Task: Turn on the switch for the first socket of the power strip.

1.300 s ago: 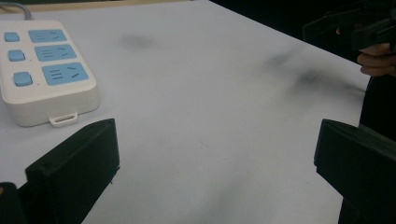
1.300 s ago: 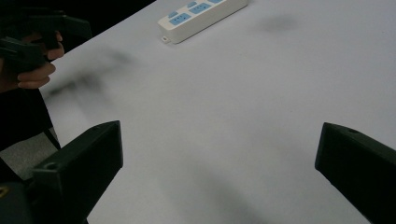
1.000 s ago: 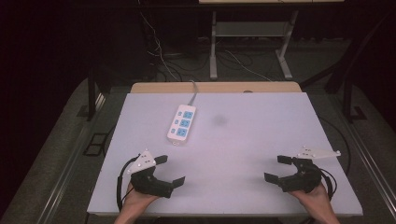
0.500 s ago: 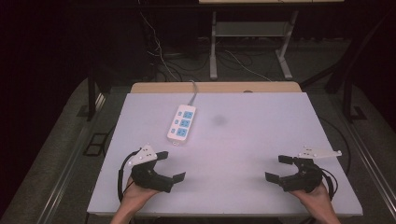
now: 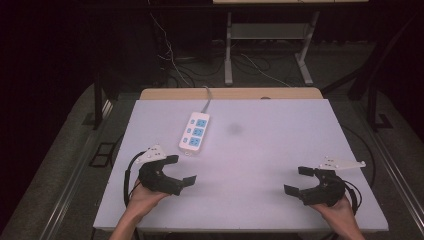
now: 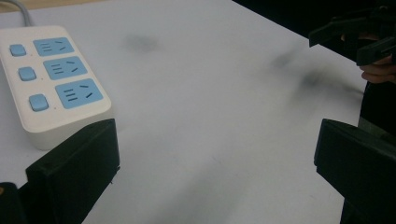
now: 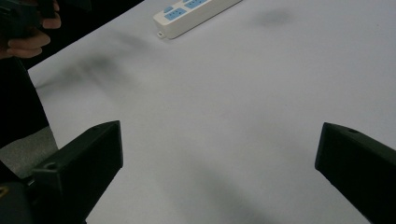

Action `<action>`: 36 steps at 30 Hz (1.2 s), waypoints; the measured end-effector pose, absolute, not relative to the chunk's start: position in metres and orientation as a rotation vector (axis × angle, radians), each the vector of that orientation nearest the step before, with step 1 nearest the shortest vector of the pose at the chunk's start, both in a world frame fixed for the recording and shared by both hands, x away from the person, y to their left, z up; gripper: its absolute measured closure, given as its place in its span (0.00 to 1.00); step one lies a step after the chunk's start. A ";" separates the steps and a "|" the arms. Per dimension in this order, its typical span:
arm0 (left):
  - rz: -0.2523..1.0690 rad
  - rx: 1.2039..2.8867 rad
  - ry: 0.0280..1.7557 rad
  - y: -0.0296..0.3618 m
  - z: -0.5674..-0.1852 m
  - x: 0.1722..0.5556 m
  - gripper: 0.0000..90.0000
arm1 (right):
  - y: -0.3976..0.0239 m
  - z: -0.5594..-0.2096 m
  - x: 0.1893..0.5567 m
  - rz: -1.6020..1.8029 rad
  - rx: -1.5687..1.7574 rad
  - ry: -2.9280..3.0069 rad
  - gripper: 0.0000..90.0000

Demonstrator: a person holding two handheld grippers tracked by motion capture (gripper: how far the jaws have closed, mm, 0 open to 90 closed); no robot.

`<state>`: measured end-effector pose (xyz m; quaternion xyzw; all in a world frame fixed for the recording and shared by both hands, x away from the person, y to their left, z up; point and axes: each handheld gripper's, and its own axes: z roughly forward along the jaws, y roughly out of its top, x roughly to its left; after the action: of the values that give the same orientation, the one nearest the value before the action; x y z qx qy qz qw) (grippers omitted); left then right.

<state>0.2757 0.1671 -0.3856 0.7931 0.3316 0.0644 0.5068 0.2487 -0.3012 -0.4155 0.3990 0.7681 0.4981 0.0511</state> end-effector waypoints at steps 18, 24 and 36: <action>0.166 2.010 0.803 0.169 -0.364 0.307 0.00 | -0.300 -0.416 0.249 1.500 1.204 2.359 0.01; 0.169 2.033 0.810 0.169 -0.359 0.316 0.00 | -0.300 -0.417 0.249 1.500 1.204 2.360 0.01; 0.181 2.067 0.821 0.167 -0.350 0.335 0.00 | -0.300 -0.417 0.249 1.497 1.196 2.369 0.01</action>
<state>0.3348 0.1666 -0.3499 0.8319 0.3304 0.0730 0.4398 0.2489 -0.2997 -0.4170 0.3921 0.7767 0.4907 0.0471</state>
